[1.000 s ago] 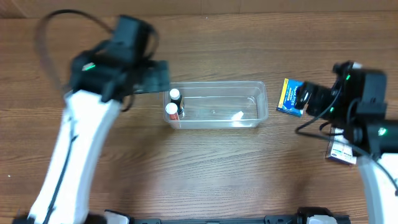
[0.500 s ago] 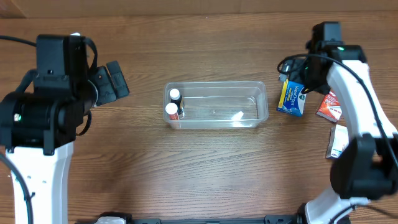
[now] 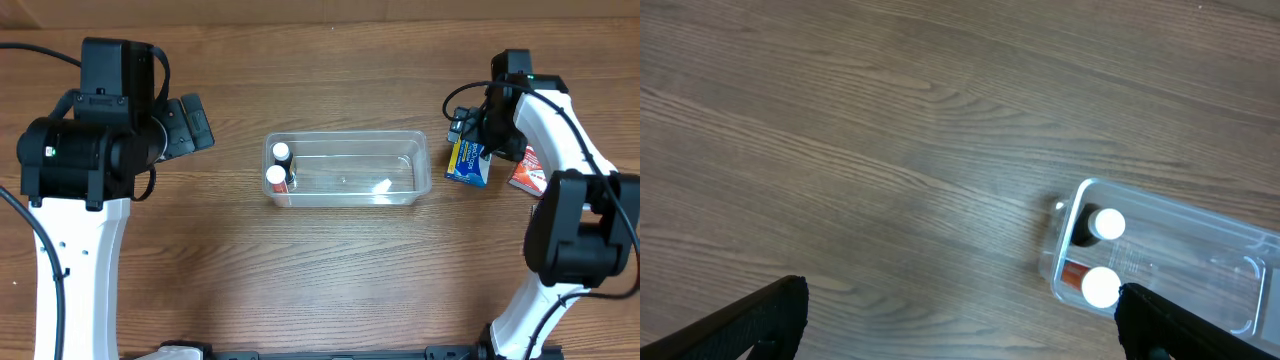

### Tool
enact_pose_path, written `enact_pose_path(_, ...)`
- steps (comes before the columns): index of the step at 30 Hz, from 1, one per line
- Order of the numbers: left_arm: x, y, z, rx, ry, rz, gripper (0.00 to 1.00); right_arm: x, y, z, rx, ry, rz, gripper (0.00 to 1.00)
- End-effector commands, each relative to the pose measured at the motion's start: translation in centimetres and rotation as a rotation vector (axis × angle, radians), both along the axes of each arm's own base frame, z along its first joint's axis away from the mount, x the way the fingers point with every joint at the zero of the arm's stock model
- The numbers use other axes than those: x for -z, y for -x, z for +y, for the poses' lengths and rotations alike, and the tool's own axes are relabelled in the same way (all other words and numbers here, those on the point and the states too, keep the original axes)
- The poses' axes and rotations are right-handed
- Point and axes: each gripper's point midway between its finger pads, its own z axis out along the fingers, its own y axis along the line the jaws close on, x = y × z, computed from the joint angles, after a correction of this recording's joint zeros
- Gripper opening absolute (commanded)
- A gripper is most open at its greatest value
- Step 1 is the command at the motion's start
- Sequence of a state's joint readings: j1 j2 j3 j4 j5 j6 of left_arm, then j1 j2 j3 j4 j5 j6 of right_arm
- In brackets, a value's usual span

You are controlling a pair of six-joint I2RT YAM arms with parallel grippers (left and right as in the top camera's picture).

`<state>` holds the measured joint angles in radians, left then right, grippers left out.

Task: Pack container
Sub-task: 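Grasp the blue-yellow VapoDrops box with the right gripper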

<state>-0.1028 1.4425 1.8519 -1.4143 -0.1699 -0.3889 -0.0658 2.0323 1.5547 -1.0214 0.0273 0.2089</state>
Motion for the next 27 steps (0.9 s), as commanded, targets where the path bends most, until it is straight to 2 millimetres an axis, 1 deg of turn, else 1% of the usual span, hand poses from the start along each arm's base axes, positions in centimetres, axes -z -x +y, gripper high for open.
enact_pose_path(1,0.26,-0.17,0.36,-0.005,-0.016,0.007,1.00,1.79,0.01,-0.22,0.003,0.006,0.040,1.00)
enact_pose_path(4,0.27,-0.20,0.36,-0.005,-0.016,0.007,1.00,2.57,0.10,-0.22,0.003,0.005,0.055,1.00)
enact_pose_path(14,0.27,-0.21,0.36,-0.005,-0.016,0.007,1.00,2.61,-0.19,-0.24,0.003,0.005,0.044,0.99)
enact_pose_path(20,0.27,-0.20,0.36,-0.005,-0.016,0.007,1.00,2.62,-0.10,-0.23,0.003,0.005,0.048,0.89)
enact_pose_path(22,0.27,-0.20,0.36,-0.005,-0.016,0.007,1.00,2.63,-0.02,-0.23,0.004,0.005,0.051,0.84)
enact_pose_path(24,0.27,-0.20,0.36,-0.005,-0.016,0.007,1.00,2.63,0.02,-0.22,0.003,0.005,0.053,0.82)
enact_pose_path(27,0.27,-0.20,0.36,-0.005,-0.016,0.007,1.00,2.64,0.10,-0.22,0.003,0.005,0.056,0.77)
